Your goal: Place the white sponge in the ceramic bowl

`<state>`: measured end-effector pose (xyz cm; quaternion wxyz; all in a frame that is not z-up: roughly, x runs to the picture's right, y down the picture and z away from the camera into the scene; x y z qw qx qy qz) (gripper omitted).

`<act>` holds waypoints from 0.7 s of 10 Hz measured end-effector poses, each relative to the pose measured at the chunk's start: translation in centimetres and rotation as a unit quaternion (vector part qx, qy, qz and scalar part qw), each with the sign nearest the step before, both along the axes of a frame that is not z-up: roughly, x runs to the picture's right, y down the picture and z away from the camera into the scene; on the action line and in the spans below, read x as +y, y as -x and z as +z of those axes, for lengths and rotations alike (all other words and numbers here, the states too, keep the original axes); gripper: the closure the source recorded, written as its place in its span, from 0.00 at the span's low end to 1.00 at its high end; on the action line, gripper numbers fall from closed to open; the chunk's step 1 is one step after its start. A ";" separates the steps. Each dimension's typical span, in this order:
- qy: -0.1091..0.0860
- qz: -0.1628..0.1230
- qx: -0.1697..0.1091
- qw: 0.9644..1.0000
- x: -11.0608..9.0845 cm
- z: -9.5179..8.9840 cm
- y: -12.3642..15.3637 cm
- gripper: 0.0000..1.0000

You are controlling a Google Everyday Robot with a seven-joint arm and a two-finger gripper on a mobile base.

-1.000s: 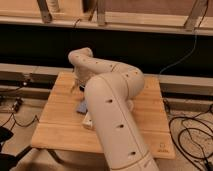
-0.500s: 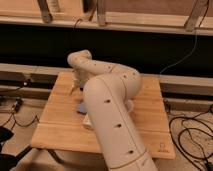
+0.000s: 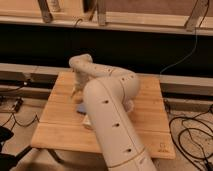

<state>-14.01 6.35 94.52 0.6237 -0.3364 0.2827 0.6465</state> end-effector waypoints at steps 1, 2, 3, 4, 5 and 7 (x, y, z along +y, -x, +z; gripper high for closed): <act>0.006 0.004 0.003 1.000 0.3 0.3 -0.4 0.20; 0.012 0.008 0.008 1.000 0.7 0.6 -0.9 0.20; 0.016 0.012 0.013 1.000 1.0 0.8 -1.3 0.20; 0.021 0.016 0.017 0.999 1.2 1.0 -1.8 0.20; 0.026 0.020 0.018 0.999 1.5 1.1 -1.9 0.20; 0.036 0.024 0.016 0.999 2.3 1.3 -1.8 0.20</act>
